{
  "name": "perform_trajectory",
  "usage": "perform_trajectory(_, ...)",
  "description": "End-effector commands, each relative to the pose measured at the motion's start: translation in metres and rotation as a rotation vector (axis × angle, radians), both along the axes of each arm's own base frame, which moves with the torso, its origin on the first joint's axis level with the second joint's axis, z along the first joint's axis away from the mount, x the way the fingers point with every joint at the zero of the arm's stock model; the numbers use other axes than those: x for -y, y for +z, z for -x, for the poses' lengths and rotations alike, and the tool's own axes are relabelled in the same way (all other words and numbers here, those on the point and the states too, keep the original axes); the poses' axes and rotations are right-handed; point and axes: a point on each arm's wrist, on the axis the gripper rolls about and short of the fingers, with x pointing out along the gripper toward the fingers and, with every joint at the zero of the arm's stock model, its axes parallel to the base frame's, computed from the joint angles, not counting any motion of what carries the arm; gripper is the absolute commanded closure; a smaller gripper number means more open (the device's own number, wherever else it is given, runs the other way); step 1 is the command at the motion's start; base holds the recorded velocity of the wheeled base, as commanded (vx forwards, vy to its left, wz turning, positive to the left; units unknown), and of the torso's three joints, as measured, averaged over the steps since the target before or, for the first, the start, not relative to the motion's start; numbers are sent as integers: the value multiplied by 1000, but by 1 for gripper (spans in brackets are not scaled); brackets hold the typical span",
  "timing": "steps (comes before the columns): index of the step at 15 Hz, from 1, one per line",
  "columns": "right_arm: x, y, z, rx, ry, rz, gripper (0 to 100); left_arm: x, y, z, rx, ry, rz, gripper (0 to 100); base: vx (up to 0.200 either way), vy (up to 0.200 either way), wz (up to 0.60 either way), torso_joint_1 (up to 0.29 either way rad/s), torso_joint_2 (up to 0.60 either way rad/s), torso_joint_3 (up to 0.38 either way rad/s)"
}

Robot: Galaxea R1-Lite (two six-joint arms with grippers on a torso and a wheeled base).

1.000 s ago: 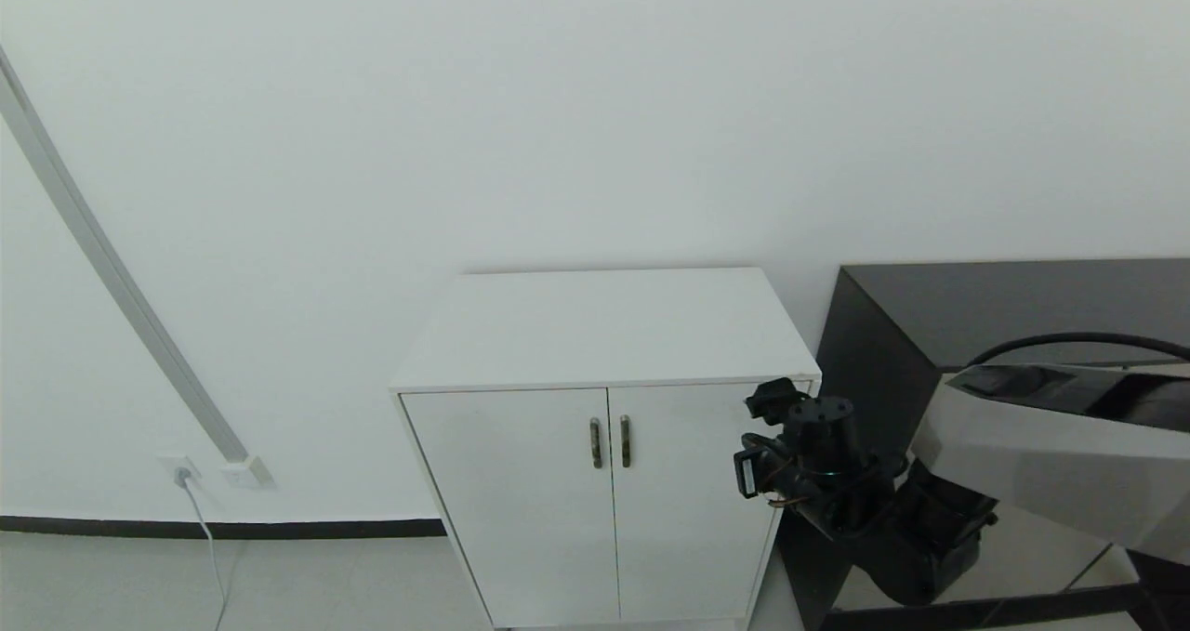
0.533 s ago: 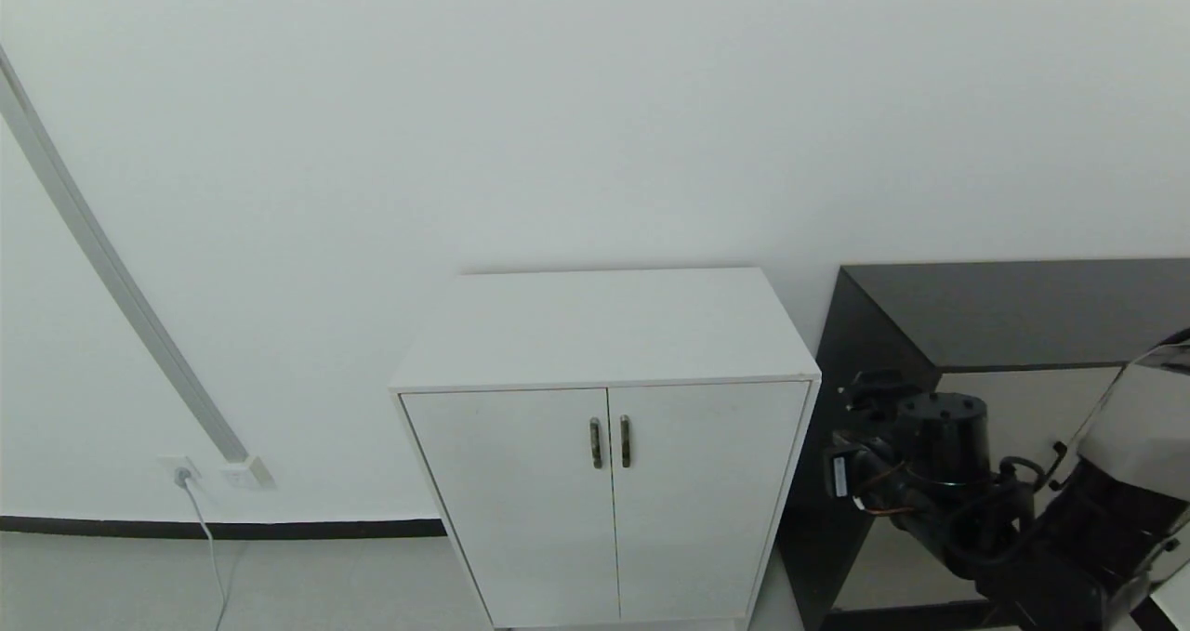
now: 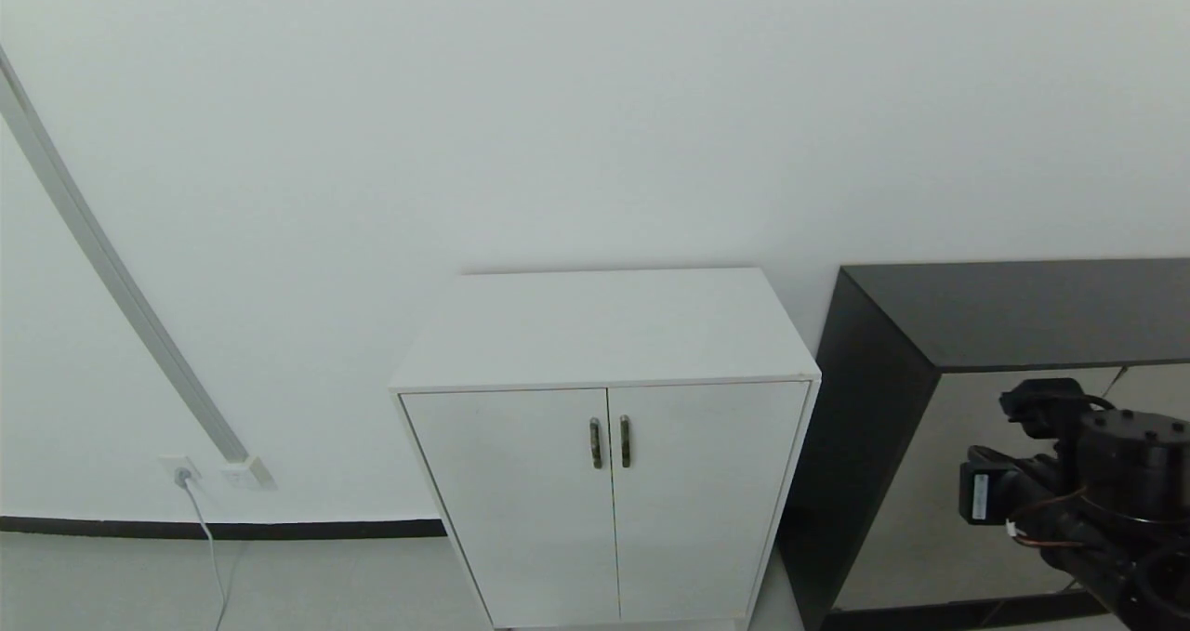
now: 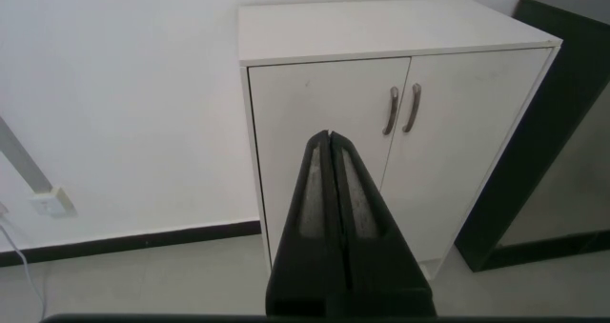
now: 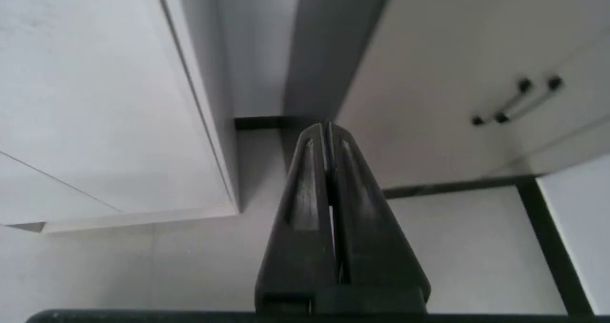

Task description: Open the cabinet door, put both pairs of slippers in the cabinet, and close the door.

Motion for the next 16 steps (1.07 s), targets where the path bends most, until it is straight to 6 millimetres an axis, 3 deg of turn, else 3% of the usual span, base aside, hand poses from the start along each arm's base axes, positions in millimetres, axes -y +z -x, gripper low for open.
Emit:
perform_trajectory(1, 11, 15, 30, 51, -10, -10, 100, 0, 0, 0, -1, 0, 0, 100, 0, 0, 0, 0, 0, 0)
perform_trajectory(11, 29, 29, 99, 84, -3, -15, 100, 0, 0, 0, -1, 0, 0, 100, 0, 0, 0, 0, 0, 0)
perform_trajectory(16, 36, 26, 130, 29, 53, -22, 100, 0, 0, 0, -1, 0, 0, 100, 0, 0, 0, 0, 0, 0)
